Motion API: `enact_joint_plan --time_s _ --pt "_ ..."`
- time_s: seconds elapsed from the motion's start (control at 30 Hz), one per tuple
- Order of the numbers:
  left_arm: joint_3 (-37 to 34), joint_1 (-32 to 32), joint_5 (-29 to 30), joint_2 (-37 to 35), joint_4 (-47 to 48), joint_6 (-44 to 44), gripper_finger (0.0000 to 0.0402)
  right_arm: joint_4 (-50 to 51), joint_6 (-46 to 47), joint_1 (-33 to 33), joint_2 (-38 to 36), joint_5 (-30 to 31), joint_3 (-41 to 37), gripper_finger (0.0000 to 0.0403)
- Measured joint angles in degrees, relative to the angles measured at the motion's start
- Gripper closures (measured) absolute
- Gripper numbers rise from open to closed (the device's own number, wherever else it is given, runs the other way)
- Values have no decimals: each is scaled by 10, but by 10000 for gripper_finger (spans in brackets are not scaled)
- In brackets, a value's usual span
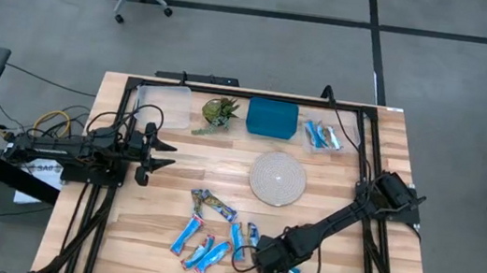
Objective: Pick and place Granola Bars by type
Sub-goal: Put the yellow granola bar into the right transparent bin
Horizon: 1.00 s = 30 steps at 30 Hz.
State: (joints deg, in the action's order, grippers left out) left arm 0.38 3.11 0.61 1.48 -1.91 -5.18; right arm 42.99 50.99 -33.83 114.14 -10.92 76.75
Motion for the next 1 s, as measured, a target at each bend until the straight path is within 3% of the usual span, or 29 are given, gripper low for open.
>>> enact_joint_plan --time_s 0.2,0.37,0.63,1.0 --pt "0 0 0 0 0 0 228 20 -4 22 -49 12 0 376" --pt "0 0 0 0 0 0 228 80 -26 42 -109 65 -3 384" --pt "0 0 0 0 0 0 228 104 -35 95 -253 118 -91 392" --pt "0 0 0 0 0 0 228 143 -79 248 -405 225 -169 393"
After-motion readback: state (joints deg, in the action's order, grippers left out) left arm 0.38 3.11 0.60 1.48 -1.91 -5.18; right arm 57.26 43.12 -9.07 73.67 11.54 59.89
